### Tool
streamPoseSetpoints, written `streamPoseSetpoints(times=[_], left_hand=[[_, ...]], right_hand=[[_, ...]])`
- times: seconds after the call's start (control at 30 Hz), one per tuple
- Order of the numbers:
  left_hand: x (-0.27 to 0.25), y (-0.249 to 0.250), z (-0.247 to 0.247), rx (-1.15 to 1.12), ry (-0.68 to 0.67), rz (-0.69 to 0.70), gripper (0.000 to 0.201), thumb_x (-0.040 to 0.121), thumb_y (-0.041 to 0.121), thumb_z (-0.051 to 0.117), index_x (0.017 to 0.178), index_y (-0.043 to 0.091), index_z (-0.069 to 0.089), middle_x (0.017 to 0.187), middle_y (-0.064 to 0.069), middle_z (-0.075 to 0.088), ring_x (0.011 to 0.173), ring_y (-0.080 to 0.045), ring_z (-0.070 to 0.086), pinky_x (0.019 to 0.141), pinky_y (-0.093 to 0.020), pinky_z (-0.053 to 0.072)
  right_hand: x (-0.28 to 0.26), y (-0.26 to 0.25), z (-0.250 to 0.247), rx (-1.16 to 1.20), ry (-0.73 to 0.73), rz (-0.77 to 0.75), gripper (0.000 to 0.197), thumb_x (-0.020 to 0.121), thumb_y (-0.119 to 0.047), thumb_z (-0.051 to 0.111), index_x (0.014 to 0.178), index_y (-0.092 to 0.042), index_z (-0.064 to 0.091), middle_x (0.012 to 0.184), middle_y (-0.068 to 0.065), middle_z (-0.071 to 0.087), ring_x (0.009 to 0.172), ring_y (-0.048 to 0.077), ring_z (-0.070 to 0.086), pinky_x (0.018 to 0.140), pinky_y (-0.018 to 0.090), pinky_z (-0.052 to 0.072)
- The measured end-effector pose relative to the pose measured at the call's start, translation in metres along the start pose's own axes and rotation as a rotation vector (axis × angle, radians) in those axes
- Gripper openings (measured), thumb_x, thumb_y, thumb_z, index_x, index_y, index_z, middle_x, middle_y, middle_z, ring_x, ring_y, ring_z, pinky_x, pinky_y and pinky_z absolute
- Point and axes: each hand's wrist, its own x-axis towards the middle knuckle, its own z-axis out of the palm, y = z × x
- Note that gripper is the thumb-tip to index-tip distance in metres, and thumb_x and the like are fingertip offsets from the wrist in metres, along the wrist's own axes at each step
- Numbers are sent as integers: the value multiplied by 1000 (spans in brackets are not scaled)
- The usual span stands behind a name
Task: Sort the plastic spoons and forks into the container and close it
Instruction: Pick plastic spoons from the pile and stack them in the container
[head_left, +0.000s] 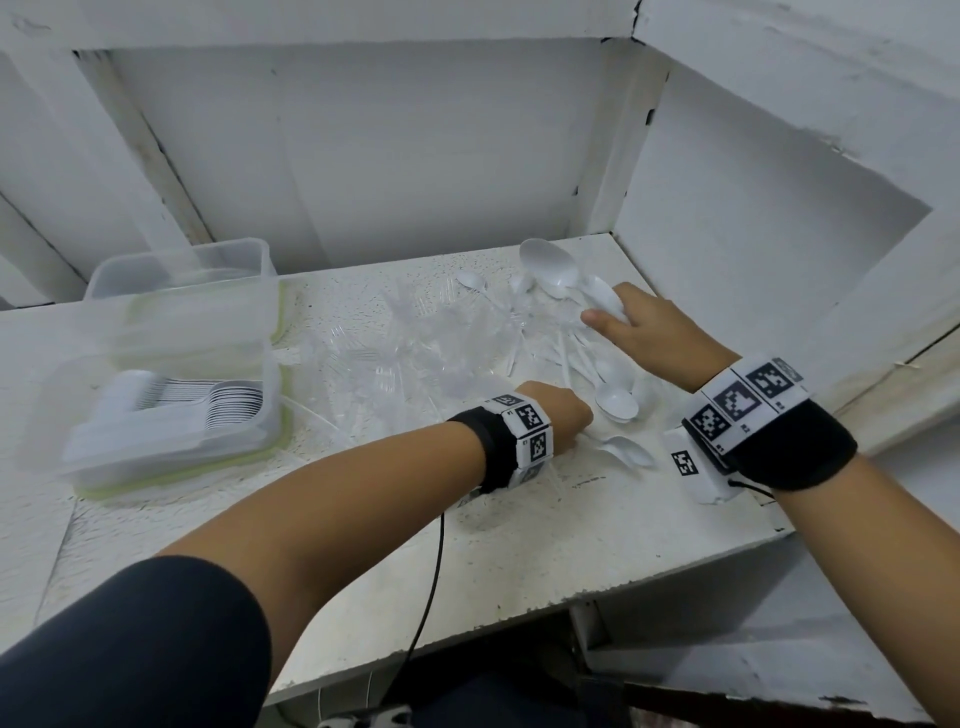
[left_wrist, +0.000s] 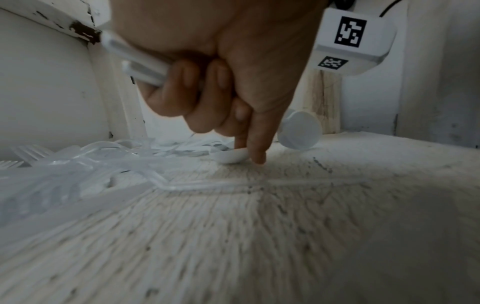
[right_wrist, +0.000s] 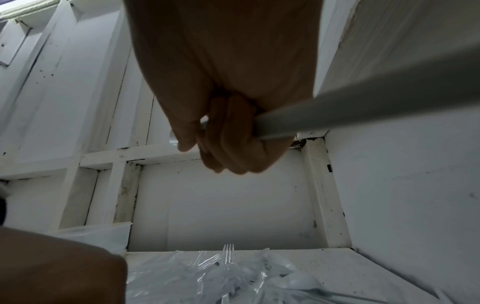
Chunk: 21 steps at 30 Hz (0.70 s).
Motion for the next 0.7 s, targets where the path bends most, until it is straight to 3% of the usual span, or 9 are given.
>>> streamPoseSetpoints(times=[0.1, 0.2, 0.3, 0.37, 0.47, 0.57, 0.63, 0.7], left_hand=[[-9, -5, -6, -46, 61, -12, 19, 97, 24, 43, 98, 11, 56, 65, 5, 35, 78, -22, 50, 65, -27, 40], [-24, -19, -21, -141, 184, -49, 22, 97, 21, 41, 78, 14, 50, 65, 6, 40, 74, -18, 48, 61, -25, 37], [-49, -44, -36, -308, 337, -108, 27, 99, 28, 39, 90, 14, 60, 69, 10, 47, 68, -12, 49, 55, -18, 32], [-70, -62, -39, -480, 444, -165, 30, 97, 39, 44, 91, 16, 64, 64, 11, 49, 58, -6, 46, 51, -16, 30], [-100, -88, -34, -809, 590, -288, 23, 93, 35, 54, 82, 16, 62, 57, 8, 45, 48, -5, 37, 43, -10, 28], [-124, -110, -18, -1234, 689, -427, 17, 91, 28, 57, 81, 16, 62, 57, 5, 40, 43, -7, 30, 37, -14, 25], [-136, -119, -6, -1403, 714, -504, 14, 92, 26, 57, 80, 18, 60, 57, 4, 38, 41, -7, 28, 36, -17, 22], [-145, -124, 5, -1467, 722, -545, 14, 92, 24, 56, 81, 17, 59, 56, 3, 36, 39, -6, 26, 36, -18, 20]], right_hand=[[0, 5, 1, -2, 11, 8, 32, 96, -36, 46, 87, -5, 48, 82, 7, 52, 77, 21, 47, 59, 27, 32], [-1, 12, -4, 89, 85, 38, 25, 95, -28, 49, 92, -3, 54, 84, 8, 56, 78, 22, 51, 62, 30, 36], [-6, 19, -6, 35, 86, 105, 31, 92, -23, 54, 67, -5, 50, 62, 6, 47, 61, 21, 45, 51, 27, 30], [-12, 25, 0, -89, -1, 145, 31, 91, -22, 56, 67, -2, 55, 62, 6, 49, 61, 20, 46, 50, 25, 29], [-20, 35, 17, -315, -148, 123, 23, 86, -27, 62, 81, -4, 63, 90, 12, 61, 76, 25, 57, 60, 27, 38], [-25, 45, 34, -536, -203, 144, 23, 88, -32, 58, 105, -19, 66, 134, 7, 40, 93, 27, 59, 71, 29, 44], [-26, 52, 42, -611, -177, 136, 21, 91, -26, 53, 105, -23, 67, 144, 1, 31, 94, 25, 60, 69, 29, 42], [-26, 57, 46, -588, -131, 102, 20, 92, -22, 51, 102, -20, 69, 142, -4, 36, 94, 23, 60, 71, 29, 44]])
